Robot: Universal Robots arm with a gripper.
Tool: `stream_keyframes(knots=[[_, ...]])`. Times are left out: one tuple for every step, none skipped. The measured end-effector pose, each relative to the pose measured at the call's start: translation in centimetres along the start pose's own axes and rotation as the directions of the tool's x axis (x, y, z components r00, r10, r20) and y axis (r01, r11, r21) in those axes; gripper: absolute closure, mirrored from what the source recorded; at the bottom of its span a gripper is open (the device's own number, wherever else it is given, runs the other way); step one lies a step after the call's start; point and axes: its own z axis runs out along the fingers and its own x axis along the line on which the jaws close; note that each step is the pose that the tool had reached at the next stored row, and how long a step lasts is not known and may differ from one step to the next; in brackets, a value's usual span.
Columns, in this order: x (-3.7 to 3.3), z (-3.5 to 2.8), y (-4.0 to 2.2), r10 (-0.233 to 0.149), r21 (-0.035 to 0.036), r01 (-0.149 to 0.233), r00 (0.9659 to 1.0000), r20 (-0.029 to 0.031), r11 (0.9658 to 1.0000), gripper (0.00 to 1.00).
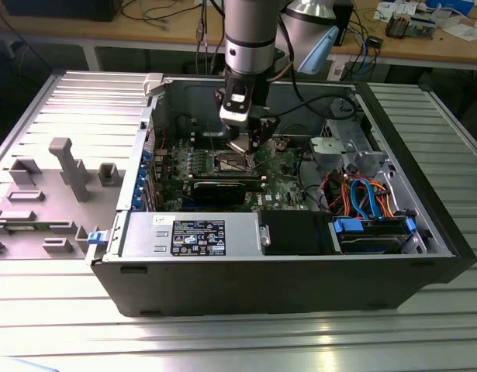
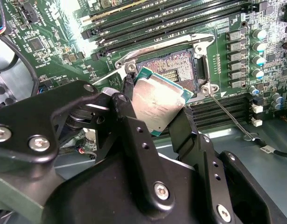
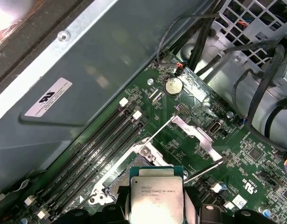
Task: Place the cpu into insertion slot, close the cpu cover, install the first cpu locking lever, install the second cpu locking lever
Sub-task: 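Place the cpu into insertion slot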
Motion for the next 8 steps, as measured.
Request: stream_keyframes(knots=[[0.00, 0.01, 0.00, 0.002, 0.0001, -0.002, 1.0000, 0.0003, 1.0000, 0.45], [0.00, 0.02, 0.00, 0.006, 0.0004, -0.006, 1.0000, 0.0008, 1.0000, 0.45], [0.00, 0.03, 0.00, 0.008, 0.0007, -0.008, 1.0000, 0.0011, 1.0000, 0.45], [0.00, 0.04, 0.00, 0.011, 0.0009, -0.011, 0.9999, 0.0014, 0.9999, 0.45], [0.00, 0.04, 0.00, 0.013, 0.0010, -0.013, 0.9999, 0.0018, 0.9999, 0.45], [0.00, 0.06, 0.00, 0.016, 0.0012, -0.016, 0.9999, 0.0022, 0.9999, 0.45], [0.00, 0.07, 0.00, 0.021, 0.0017, -0.021, 0.9998, 0.0028, 0.9998, 0.45], [0.00, 0.08, 0.00, 0.026, 0.0020, -0.026, 0.9997, 0.0034, 0.9997, 0.45]])
